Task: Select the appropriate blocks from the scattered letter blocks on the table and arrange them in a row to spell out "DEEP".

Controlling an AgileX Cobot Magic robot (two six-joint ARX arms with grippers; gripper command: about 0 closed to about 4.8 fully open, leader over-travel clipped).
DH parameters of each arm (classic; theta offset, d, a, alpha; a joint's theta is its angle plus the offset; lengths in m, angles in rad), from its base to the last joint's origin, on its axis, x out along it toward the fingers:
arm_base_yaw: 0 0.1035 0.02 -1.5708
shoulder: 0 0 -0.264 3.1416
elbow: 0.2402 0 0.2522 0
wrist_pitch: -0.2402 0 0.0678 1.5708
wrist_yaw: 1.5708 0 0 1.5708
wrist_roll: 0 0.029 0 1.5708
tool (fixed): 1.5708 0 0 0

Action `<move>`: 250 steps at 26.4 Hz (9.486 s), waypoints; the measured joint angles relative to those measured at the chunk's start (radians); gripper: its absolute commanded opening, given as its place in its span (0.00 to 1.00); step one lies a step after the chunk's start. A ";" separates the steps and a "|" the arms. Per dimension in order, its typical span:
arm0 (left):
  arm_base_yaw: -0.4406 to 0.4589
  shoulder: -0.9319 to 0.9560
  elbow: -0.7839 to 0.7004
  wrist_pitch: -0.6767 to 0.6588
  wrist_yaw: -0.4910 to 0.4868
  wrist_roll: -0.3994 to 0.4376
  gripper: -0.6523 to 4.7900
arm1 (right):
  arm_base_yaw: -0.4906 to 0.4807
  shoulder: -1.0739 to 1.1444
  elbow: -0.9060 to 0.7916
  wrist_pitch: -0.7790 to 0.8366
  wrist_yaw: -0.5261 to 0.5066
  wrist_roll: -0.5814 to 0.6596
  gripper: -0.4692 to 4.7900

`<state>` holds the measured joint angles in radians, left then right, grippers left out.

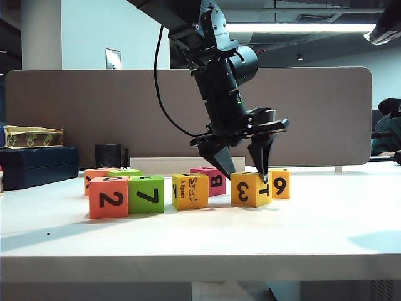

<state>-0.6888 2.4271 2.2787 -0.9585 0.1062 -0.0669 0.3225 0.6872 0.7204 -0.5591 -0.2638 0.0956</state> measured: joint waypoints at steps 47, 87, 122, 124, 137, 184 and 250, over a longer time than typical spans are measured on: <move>-0.009 0.028 0.164 -0.190 -0.200 -0.890 0.62 | 0.000 0.000 0.000 0.000 0.001 0.000 0.08; 0.010 0.027 0.166 -0.212 -0.144 -0.664 0.81 | 0.000 0.000 0.000 0.000 0.001 0.000 0.08; 0.153 -0.380 0.171 -0.294 -0.164 0.029 0.11 | 0.000 0.478 0.002 0.459 0.002 0.000 0.08; 0.153 -0.382 0.171 -0.320 -0.172 0.038 0.11 | 0.000 0.517 0.002 0.499 0.001 0.000 0.08; 0.159 -0.382 0.171 -0.436 -0.196 0.097 0.11 | 0.000 0.848 0.268 0.525 -0.002 0.004 0.08; 0.247 -0.533 0.173 -0.453 0.068 0.077 0.11 | 0.000 1.237 0.567 0.260 -0.023 0.000 0.08; 0.247 -0.536 0.172 -0.468 0.068 0.078 0.11 | 0.162 1.301 0.634 0.275 -0.014 -0.037 0.08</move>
<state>-0.4416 1.8908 2.4512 -1.4265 0.1741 0.0109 0.4847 1.9881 1.3548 -0.2844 -0.2779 0.0586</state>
